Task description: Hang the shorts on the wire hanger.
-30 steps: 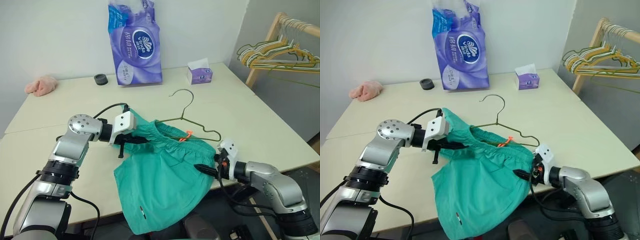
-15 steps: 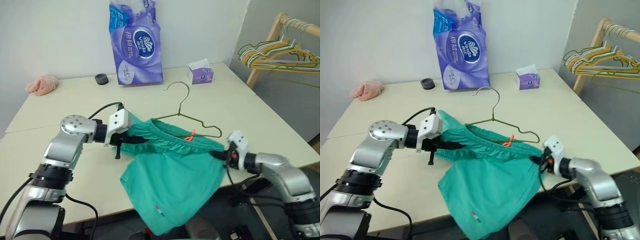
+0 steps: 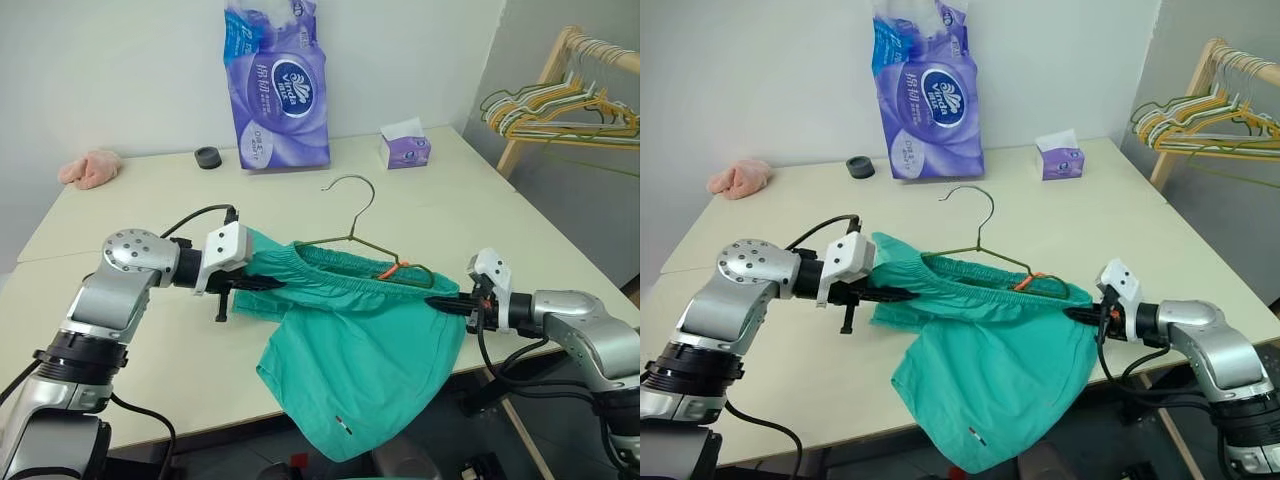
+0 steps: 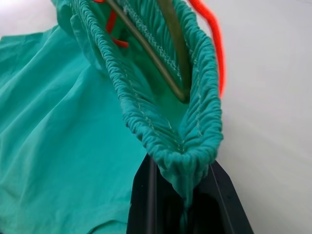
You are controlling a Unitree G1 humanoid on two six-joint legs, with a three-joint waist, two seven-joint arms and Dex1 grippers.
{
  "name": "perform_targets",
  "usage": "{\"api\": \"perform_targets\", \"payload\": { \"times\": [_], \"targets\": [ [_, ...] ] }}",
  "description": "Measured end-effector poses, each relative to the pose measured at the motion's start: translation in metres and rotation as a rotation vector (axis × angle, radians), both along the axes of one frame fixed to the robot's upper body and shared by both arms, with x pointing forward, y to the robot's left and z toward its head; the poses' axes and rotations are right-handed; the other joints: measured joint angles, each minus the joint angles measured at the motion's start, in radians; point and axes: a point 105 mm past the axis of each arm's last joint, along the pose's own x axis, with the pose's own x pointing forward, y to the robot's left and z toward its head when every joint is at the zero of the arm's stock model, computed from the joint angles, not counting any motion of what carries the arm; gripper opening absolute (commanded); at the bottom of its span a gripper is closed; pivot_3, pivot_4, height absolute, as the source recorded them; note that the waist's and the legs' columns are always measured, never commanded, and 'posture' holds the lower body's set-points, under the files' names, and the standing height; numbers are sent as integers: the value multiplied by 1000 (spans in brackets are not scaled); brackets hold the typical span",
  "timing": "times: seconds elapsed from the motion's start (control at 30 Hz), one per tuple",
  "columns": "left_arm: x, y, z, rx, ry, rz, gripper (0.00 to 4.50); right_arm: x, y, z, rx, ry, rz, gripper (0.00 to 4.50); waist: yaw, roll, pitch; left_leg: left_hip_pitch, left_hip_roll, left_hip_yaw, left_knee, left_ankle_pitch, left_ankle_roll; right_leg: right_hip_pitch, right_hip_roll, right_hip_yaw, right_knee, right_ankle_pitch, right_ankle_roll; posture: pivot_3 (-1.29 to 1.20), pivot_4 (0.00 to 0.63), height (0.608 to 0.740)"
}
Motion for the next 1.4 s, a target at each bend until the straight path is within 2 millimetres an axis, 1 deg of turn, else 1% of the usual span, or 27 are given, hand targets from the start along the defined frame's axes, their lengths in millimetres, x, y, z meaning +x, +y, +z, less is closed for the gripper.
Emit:
{"api": "perform_targets", "payload": {
  "times": [0.13, 0.2, 0.27, 0.4, 0.47, 0.57, 0.67, 0.73, 0.87, 1.0, 1.1, 1.2, 1.3, 1.4],
  "targets": [
    [-2, 1, -3, 11, 11, -10, 0, -2, 2, 1, -19, -10, 22, 28, 0, 0, 0, 0, 0, 0, 0, 0, 0, 0, 0, 0, 0, 0, 0, -347, 45, 740],
    [-5, 3, -9, 41, 21, -22, 0, -1, 0, 4, -55, -27, 39, 28, -2, 0, 0, 0, 0, 0, 0, 0, 0, 0, 0, 0, 0, 0, 0, -352, 46, 740],
    [-6, 3, -14, 74, 19, -31, 0, 2, -2, 13, -107, -63, 70, 28, -2, 0, 0, 0, 0, 0, 0, 0, 0, 0, 0, 0, 0, 0, 0, -352, 46, 740],
    [-6, 2, -18, 120, -6, -46, 0, 8, 5, 34, -178, -133, 162, 28, -4, 0, 0, 0, 1, 0, 0, 0, 0, -1, 0, 0, 0, 0, 0, -357, 50, 740],
    [-4, 1, -19, 129, -24, -39, 0, 9, 9, 41, -216, -157, 209, 28, -4, 0, 0, 0, 1, 0, 0, 0, 0, -1, 0, 0, -1, 0, 0, -357, 50, 740],
    [0, -3, -20, 128, -48, -24, 0, 10, 18, 44, -255, -177, 267, 28, -4, 0, 0, 0, 0, 0, 0, 0, 0, 0, -1, 0, 0, 0, 0, -359, 50, 740],
    [3, -12, -25, 119, -59, -21, 0, 10, 43, 49, -256, -207, 340, 28, -6, 0, 0, 0, 1, 0, 0, 0, 0, -1, -2, 0, 0, 0, 0, -359, 50, 740],
    [4, -16, -28, 110, -65, -14, 0, 11, 51, 49, -269, -209, 353, 28, -6, 0, 0, -1, 1, -1, 0, 0, 0, -1, -2, 0, 0, 0, 0, -359, 50, 740],
    [7, -18, -30, 107, -77, 7, 0, 10, 55, 47, -281, -197, 370, 1053, -4, 0, 0, -1, 0, -1, 0, 0, 0, -1, -4, 0, 0, 0, 0, -351, 51, 740],
    [8, -19, -34, 100, -82, 26, 0, 10, 57, 51, -282, -216, 371, 2499, -4, 0, 0, -1, 0, -1, 0, 0, 0, -1, -4, 0, 0, 0, 0, -351, 52, 740],
    [8, -18, -36, 99, -81, 39, 0, 8, 55, 54, -300, -225, 377, 3555, -4, 0, 0, -1, 0, -1, 0, 0, 0, -1, -4, 0, 0, 0, 0, -355, 53, 740],
    [7, -19, -37, 98, -80, 41, 0, 17, 44, 52, -347, -250, 303, 3555, -4, 0, 0, -1, 0, -1, 0, 0, 0, -1, -4, 0, 0, 0, 0, -358, 52, 740],
    [5, -19, -40, 99, -72, 38, 0, 28, 31, 41, -389, -244, 231, 3555, -5, 0, 0, -1, 0, 0, 0, 0, 0, -1, -4, 0, 0, 0, 0, -358, 49, 740],
    [4, -21, -41, 98, -68, 30, 0, 34, 26, 33, -405, -229, 207, 3555, -7, 0, 0, 0, 0, -1, 0, 0, 0, -1, -4, 0, 0, 0, 0, -357, 47, 740]
  ]
}}
